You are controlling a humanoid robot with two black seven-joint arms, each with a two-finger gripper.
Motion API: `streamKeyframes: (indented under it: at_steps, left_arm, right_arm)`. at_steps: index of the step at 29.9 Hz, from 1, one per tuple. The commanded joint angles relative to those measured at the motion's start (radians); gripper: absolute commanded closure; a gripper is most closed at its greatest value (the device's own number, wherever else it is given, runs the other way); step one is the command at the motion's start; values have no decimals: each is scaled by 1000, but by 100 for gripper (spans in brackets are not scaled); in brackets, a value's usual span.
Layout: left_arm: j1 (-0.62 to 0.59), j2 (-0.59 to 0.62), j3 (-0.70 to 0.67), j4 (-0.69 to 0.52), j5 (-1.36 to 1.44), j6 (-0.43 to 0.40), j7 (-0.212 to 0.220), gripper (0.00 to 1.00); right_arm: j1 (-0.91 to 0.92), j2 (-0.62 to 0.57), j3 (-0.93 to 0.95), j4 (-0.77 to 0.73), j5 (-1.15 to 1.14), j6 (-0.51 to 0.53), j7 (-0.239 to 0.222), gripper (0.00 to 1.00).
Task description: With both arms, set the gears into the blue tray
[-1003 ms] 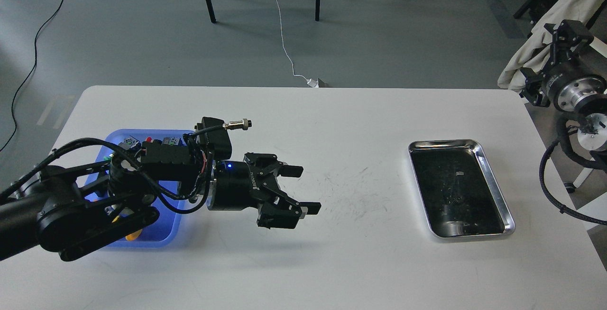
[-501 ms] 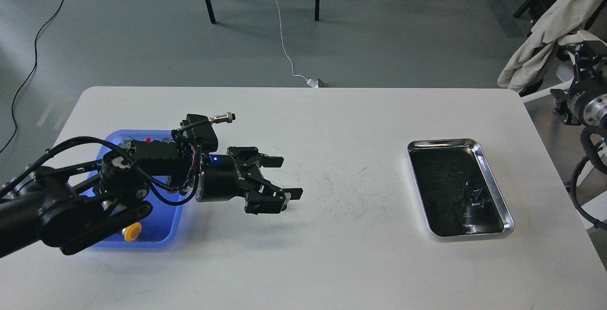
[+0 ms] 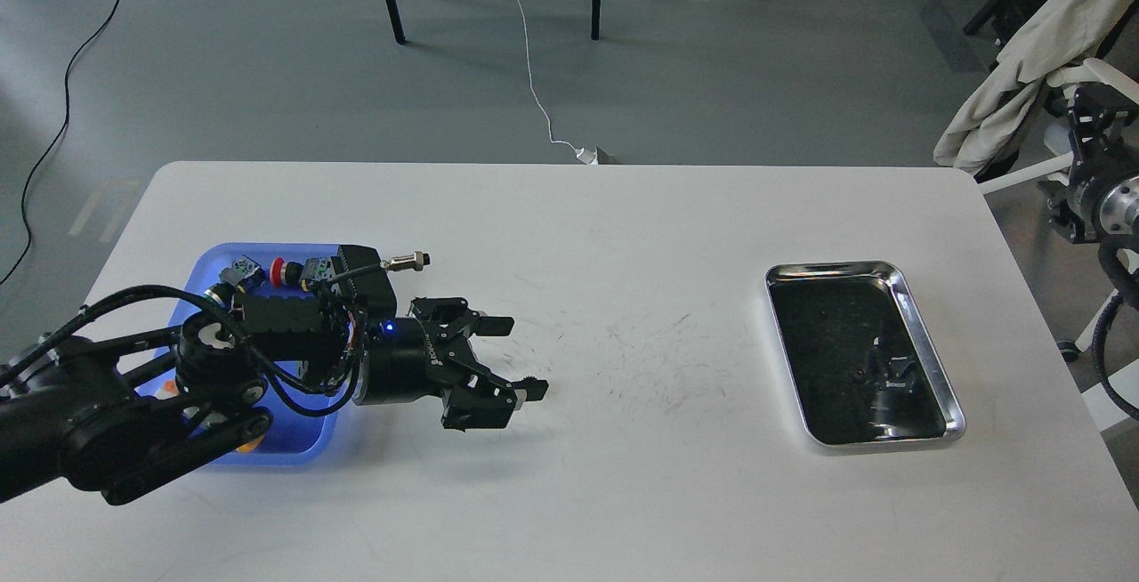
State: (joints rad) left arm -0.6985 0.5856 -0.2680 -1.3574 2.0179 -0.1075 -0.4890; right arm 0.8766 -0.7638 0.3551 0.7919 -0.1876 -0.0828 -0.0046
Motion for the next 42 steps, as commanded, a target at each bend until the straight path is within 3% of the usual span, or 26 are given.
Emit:
streamKeyframes:
  at_steps: [1, 21, 23, 29, 31, 34, 38, 42]
  left_arm:
    - [-3, -55, 3, 70, 21, 15, 0, 1]
    - [-1, -158, 4, 162, 50, 52, 0, 1]
    - [-1, -159, 4, 170, 47, 54, 0, 1]
    - [-6, -147, 3, 175, 44, 55, 0, 1]
    - [-7, -144, 4, 175, 44, 57, 0, 1]
    - [-1, -133, 3, 175, 42, 77, 0, 1]
    - [2, -113, 4, 175, 45, 106, 0, 1]
    - [23, -116, 4, 175, 44, 106, 0, 1]
  right_arm:
    - [30, -3, -31, 1, 0, 0, -2, 1]
    - [30, 1, 140, 6, 5, 6, 26, 1]
    - [30, 4, 160, 6, 5, 3, 47, 1]
    - [13, 11, 202, 32, 8, 9, 170, 1]
    - [12, 9, 205, 33, 10, 20, 259, 1]
    - [10, 9, 205, 36, 10, 23, 346, 1]
    - [8, 8, 209, 38, 10, 26, 368, 1]
    - [-5, 9, 136, 29, 7, 6, 307, 1]
